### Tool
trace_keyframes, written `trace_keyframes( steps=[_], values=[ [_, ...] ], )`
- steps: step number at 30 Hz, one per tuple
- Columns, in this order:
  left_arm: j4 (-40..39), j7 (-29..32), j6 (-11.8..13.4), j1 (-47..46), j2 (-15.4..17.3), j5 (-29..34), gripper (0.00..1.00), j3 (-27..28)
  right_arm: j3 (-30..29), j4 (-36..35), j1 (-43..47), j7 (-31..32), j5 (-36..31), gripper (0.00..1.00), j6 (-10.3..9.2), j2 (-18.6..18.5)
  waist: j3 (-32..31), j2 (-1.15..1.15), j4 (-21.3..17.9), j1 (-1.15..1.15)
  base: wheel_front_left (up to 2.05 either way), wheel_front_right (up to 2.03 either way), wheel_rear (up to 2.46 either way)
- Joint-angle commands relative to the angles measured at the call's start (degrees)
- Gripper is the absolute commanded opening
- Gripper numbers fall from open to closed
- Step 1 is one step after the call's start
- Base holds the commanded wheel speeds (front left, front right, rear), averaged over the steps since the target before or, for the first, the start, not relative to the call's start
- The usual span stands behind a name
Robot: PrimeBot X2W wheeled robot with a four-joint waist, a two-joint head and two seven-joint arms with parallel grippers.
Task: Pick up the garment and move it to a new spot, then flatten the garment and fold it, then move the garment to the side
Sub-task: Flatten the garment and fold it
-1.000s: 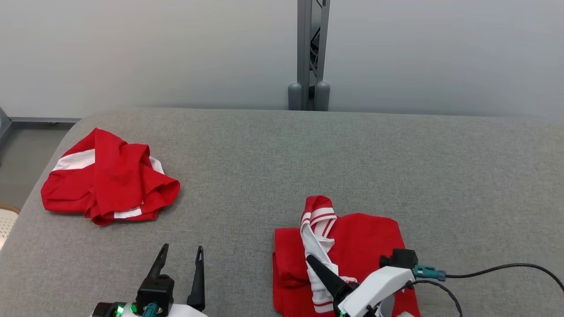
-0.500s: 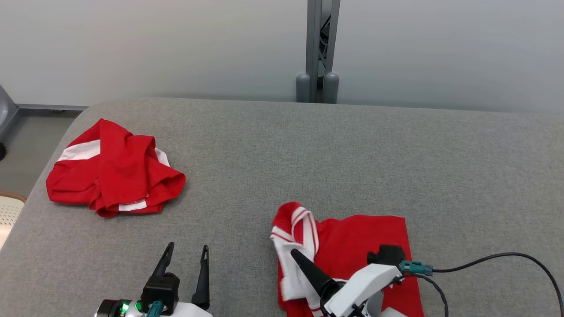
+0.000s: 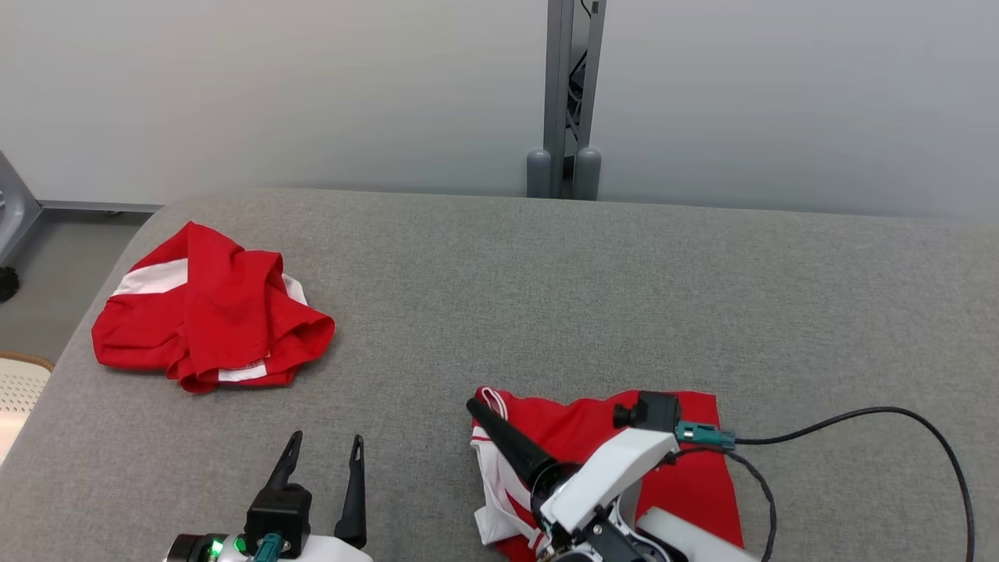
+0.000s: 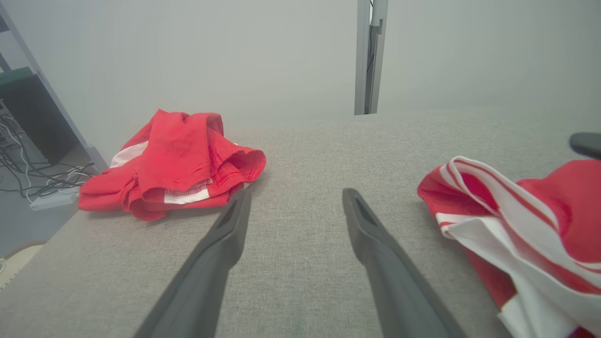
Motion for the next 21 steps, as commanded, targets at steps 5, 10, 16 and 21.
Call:
trace_keyframes(
  steps=[5,10,16,21],
  values=[
    [-0.65,-0.18,0.49,0.25,0.21,-0.24,1.0,0.85,-4.3,-0.37,-2.05,-2.62,-1.16,1.0,0.0,-3.37,-1.26,0.0,-0.99,0.0,0.0,0.0,0.0],
    [-1.46,-0.18,0.7,0.67,0.23,-0.17,1.0,1.42,-7.56,-0.43,-3.5,-3.87,-9.56,1.0,0.0,-9.86,-2.27,0.0,-2.79,0.0,0.0,0.0,0.0],
    [-3.53,-0.18,0.93,0.63,0.24,0.06,1.0,2.36,-26.81,-0.63,0.5,-3.76,-38.16,1.0,0.0,-15.57,-2.92,0.0,-5.49,0.0,0.0,0.0,0.0],
    [-5.52,-0.18,1.12,0.47,0.25,-0.39,1.0,2.91,-43.9,-5.82,8.49,-3.77,-66.25,1.0,0.0,-14.44,-2.83,0.0,-6.56,0.0,0.0,0.0,0.0]
  ],
)
